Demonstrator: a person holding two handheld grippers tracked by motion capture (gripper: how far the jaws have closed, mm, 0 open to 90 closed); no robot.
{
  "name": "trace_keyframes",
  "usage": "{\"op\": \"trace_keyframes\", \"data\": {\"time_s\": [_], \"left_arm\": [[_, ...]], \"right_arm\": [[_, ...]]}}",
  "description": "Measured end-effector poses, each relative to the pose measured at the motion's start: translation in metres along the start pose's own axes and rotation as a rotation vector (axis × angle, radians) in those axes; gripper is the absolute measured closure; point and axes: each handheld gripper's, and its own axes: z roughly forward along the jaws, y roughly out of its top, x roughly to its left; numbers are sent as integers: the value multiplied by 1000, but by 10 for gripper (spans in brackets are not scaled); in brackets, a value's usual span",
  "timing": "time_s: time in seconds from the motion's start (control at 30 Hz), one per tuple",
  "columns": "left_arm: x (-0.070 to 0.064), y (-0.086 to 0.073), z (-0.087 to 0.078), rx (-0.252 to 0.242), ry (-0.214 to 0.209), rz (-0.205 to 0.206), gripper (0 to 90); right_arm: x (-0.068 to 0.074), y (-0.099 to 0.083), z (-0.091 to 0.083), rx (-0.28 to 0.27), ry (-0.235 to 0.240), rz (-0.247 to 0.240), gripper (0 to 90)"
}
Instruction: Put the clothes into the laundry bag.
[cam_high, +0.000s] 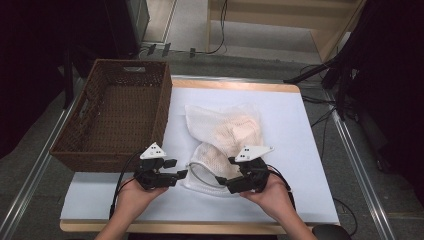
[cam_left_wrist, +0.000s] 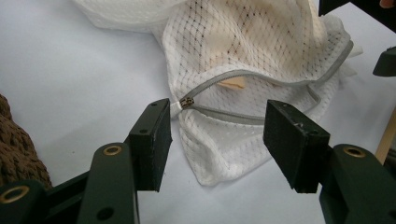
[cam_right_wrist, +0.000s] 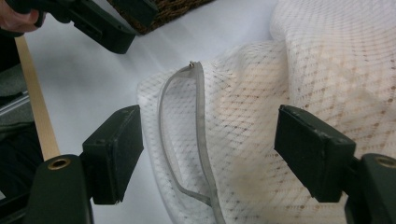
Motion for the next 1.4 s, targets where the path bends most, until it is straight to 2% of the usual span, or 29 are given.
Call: {"op": "trace_keyframes", "data": {"time_s": [0.1, 0.27, 0.4, 0.5, 0.7, 0.97, 1.4], "left_arm": [[1, -1, -1, 4, -1, 1, 421], [1, -4, -3, 3, 0, -3, 422], [3, -7, -6, -4, -5, -9, 415], [4, -9, -8, -4, -10, -21, 416], [5, -14, -10, -9, 10, -5, 409], [9, -18, -15, -15, 26, -18, 407], [11, -22, -19, -18, 39, -32, 407]], "right_arm": [[-1, 3, 3, -4, -1, 4, 281], [-4, 7, 12, -6, 40, 28, 304], [-5, 10, 18, 5, 52, 26, 325], [-7, 13, 23, 16, 99, 34, 362], [-7, 19, 30, 23, 89, 19, 355], [-7, 29, 48, 62, 90, 10, 362], [-5, 46, 64, 63, 80, -8, 451]]}}
